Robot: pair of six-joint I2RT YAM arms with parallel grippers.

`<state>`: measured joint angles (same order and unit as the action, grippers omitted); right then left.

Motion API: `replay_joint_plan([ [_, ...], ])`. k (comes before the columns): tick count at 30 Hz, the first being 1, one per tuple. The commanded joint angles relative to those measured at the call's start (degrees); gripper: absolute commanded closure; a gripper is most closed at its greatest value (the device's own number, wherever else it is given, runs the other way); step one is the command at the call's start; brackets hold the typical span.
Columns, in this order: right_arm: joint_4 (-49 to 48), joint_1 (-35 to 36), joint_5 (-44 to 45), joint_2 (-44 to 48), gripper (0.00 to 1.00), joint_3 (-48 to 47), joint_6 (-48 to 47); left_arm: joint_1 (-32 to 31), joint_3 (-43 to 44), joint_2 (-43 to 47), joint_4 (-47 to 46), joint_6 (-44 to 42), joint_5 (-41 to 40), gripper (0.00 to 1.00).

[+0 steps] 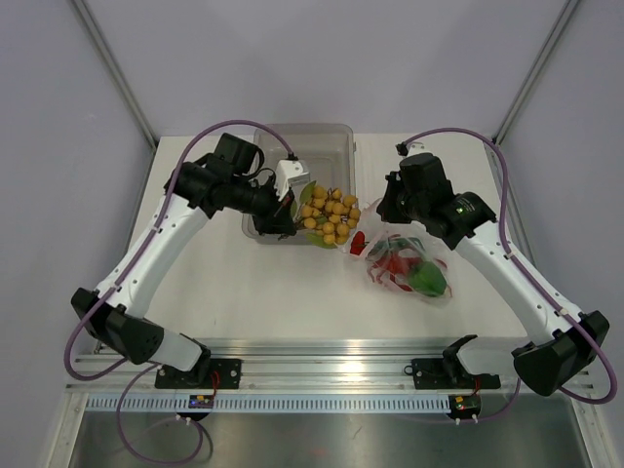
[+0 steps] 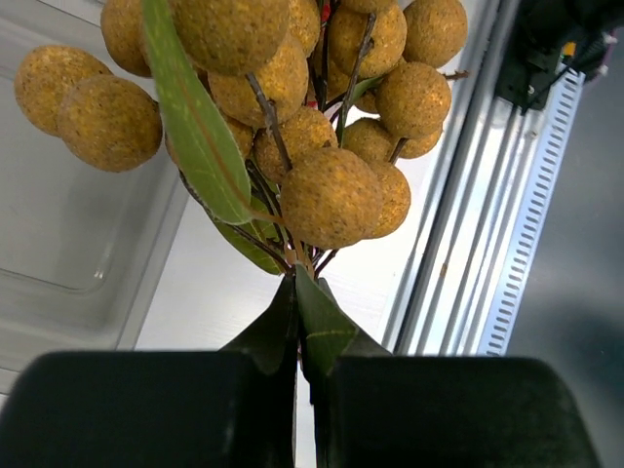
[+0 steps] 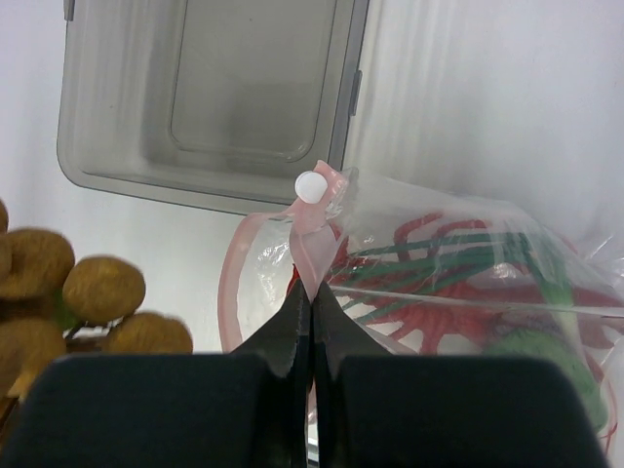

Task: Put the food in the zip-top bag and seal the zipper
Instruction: Place the fake fruit in the zipper food storage bag.

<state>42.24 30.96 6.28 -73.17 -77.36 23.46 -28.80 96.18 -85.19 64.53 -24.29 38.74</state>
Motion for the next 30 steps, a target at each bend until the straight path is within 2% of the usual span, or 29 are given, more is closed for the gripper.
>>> replay_joint_plan([
  [1, -2.42, -0.02, -1.53, 1.27, 1.00, -2.97, -0.44, -0.03, -3.45, 4.59, -2.65, -1.64, 6.34, 1.00],
  [5, -2.86, -0.11, -2.85, 1.54, 1.00, -2.97, 0.35, -0.38, -4.07, 3.37, -3.01, -0.84, 8.28, 1.00],
  [10, -2.95, -0.11, -4.00, 2.06, 1.00, -2.62, 0.88, -3.54, -0.56, -0.59, -2.04, -1.37, 8.81, 1.00],
  [20, -3.92, -0.11, -7.86, 4.70, 1.00, -1.65, 0.27, -4.86, 5.95, -10.61, 3.58, -6.64, 12.58, 1.00],
  [30, -3.83, -0.11, -9.63, 6.37, 1.00, -1.74, -0.70, -6.88, 5.95, -16.32, 3.67, -4.80, 8.73, 1.00],
])
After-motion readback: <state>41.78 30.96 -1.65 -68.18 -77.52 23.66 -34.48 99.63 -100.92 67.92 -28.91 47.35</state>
